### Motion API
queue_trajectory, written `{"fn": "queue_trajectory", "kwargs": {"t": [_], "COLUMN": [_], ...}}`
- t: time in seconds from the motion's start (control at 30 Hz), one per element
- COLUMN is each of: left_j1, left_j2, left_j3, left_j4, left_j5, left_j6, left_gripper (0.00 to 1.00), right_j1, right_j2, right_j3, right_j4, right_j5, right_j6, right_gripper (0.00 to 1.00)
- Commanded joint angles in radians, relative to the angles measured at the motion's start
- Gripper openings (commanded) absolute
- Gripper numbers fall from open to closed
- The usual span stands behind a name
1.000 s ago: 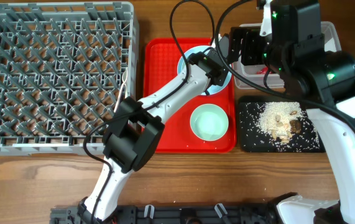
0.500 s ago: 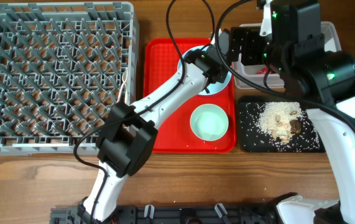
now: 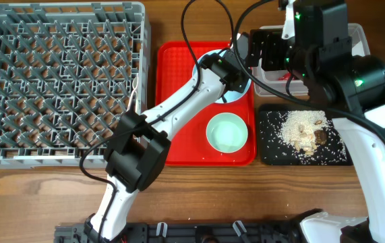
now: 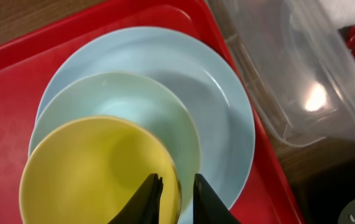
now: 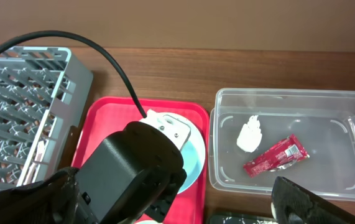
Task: Sort waste into correct bins and load items into the dishwasher rack
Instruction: 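Close the left gripper on the yellow cup rim, then lift the yellow cup and carry it left over the dish rack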
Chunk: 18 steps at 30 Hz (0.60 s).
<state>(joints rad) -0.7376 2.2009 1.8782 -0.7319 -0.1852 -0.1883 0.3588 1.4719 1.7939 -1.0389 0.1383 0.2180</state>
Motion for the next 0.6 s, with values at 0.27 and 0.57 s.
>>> {"fn": "queue_trajectory", "kwargs": {"t": [0.27,0.57], "left_j1": [0.005,0.008], "left_j2": [0.057,0.038], "left_j3": [0.003,0.008], "left_j4": [-0.006,0.006], "left_j5": [0.009,-0.109], "left_j6": [0.002,-0.002], "left_gripper": [0.17,0.04], "right_j1": [-0.003,-0.003], "right_j2": [0.011,0.011], "right_j3": [-0.003,-0.003], "right_j4": [0.002,0.002], "right_j5": [-0.006,-0.006], "right_j6": [-0.008,-0.008], "right_gripper": [1.00,1.00]}}
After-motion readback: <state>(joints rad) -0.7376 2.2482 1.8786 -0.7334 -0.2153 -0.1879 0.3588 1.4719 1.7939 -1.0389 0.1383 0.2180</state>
